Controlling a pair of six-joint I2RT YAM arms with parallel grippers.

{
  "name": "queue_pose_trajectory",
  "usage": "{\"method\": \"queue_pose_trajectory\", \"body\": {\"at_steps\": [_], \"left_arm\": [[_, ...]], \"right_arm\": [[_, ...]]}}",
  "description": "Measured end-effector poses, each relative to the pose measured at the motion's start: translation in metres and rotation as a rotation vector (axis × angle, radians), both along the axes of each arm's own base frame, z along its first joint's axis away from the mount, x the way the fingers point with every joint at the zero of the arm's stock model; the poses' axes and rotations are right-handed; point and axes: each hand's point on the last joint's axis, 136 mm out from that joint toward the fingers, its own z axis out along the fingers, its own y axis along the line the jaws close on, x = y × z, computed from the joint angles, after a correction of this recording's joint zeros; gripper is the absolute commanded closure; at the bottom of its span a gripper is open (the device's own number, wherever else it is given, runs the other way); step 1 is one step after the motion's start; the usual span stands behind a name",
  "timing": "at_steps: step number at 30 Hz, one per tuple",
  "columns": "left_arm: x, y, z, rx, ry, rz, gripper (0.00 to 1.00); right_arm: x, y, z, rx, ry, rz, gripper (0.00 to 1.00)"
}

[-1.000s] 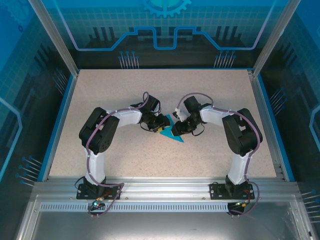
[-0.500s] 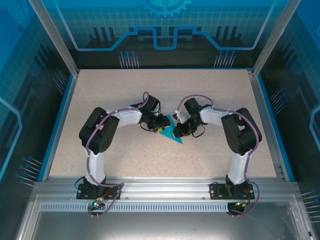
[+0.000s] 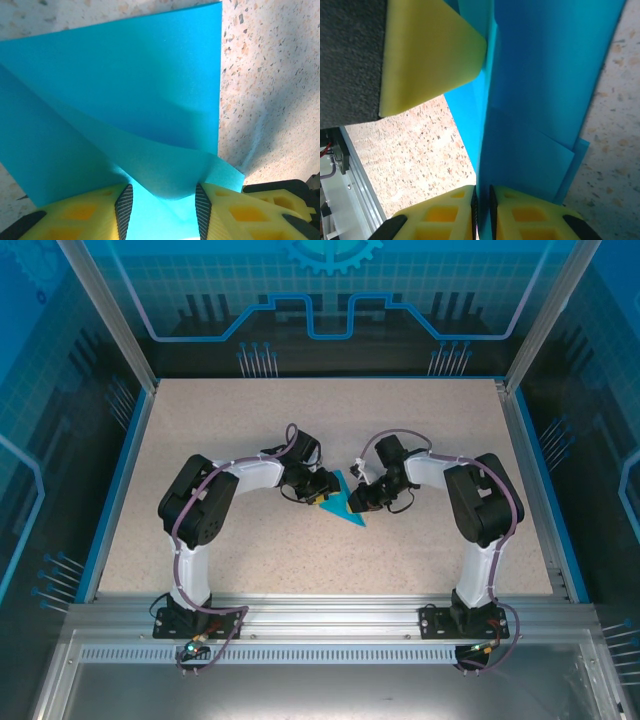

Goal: Fold a paper plane with a square sheet of paper (fold left side to right side)
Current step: Fourth fold the wing at the center of the table.

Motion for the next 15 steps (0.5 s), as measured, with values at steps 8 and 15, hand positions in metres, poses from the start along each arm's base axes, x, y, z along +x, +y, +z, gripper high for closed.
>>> {"method": "queue_pose_trajectory", "body": {"at_steps": [8, 15], "left_arm": [[-0.0001, 0.0, -0.0003, 0.0, 0.001, 0.0, 0.57], [-0.0001, 0.0, -0.0003, 0.0, 0.001, 0.0, 0.57]], "right_arm": [[0.0013, -0.0007, 0.0017, 0.02, 0.003, -0.006, 0.79], [0.0027, -0.003, 0.0033, 0.021, 0.0, -0.017, 0.68]]}}
